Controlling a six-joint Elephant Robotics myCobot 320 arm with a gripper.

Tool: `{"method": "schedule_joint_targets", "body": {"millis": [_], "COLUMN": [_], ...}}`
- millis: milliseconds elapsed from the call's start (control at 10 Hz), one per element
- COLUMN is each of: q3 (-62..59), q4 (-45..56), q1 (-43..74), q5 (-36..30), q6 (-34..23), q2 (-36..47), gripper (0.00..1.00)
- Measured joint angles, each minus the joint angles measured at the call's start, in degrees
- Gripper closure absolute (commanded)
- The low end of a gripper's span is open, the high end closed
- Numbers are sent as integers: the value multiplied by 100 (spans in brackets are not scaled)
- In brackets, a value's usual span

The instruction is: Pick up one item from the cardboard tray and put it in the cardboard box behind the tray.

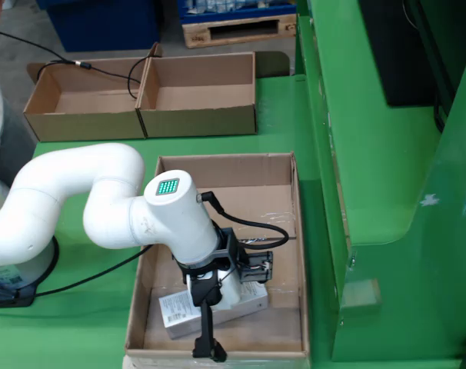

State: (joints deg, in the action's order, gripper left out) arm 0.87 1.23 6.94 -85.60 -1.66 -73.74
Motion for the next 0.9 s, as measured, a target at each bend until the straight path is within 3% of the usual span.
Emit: {"method": "schedule_joint_targets", "body": {"millis": [500, 900], "q3": [0, 36], "q4": [1002, 1019], "q1": [44, 17], "q5": [-1380, -2268], "q6": [0, 26], "q2": [80, -17], "gripper": [0, 0]}}
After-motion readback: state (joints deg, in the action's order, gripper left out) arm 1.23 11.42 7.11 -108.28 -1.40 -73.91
